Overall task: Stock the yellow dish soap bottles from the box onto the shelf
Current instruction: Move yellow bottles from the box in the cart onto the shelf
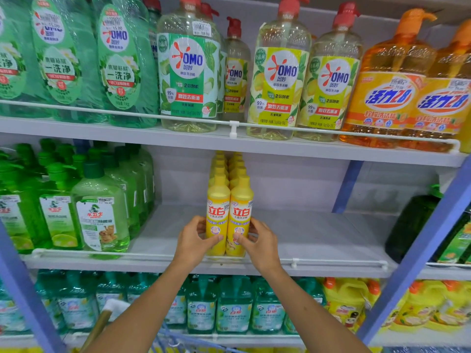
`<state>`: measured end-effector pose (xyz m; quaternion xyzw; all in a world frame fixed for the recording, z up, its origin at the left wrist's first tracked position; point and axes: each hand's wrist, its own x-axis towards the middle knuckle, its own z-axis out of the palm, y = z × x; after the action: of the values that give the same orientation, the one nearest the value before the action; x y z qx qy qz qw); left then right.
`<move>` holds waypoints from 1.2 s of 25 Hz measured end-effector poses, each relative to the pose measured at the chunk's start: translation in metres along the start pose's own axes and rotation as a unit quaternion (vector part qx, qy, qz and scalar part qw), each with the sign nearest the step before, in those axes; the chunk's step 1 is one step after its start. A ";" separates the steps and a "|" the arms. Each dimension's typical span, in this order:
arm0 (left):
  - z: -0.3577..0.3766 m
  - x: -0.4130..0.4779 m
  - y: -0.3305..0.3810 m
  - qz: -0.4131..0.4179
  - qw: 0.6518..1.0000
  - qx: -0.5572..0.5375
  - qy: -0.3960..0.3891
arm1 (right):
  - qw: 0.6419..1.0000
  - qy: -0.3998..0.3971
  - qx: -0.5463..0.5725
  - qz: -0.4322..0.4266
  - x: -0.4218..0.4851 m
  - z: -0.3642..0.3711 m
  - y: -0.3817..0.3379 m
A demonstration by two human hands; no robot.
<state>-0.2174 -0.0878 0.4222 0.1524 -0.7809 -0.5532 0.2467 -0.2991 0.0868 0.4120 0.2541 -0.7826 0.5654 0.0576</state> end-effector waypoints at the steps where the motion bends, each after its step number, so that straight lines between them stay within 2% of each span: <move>1: 0.001 0.000 0.001 -0.002 1.000 -0.005 0.003 | 1.000 0.003 0.001 0.001 -0.001 0.000 -0.001; 5: 0.006 -0.003 0.004 -0.003 1.000 0.001 0.026 | 1.000 0.015 -0.003 0.004 -0.003 0.003 -0.001; 13: 0.006 -0.006 0.000 0.005 1.000 0.010 0.023 | 0.999 0.033 -0.007 0.021 -0.007 0.005 -0.008; 22: 0.006 -0.008 -0.005 0.026 0.999 0.006 0.019 | 0.996 0.022 -0.019 0.083 -0.008 0.002 -0.026; 27: -0.011 -0.011 0.012 0.010 0.993 0.105 -0.055 | 0.993 -0.035 -0.079 0.079 -0.021 -0.009 -0.054; 30: -0.027 -0.024 0.032 0.011 0.968 0.223 -0.118 | 0.984 -0.094 -0.141 0.047 -0.034 -0.024 -0.072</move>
<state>-0.1810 -0.0857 0.4543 0.1286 -0.9097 -0.3764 0.1189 -0.2410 0.1029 0.4696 0.2587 -0.8674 0.4250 -0.0075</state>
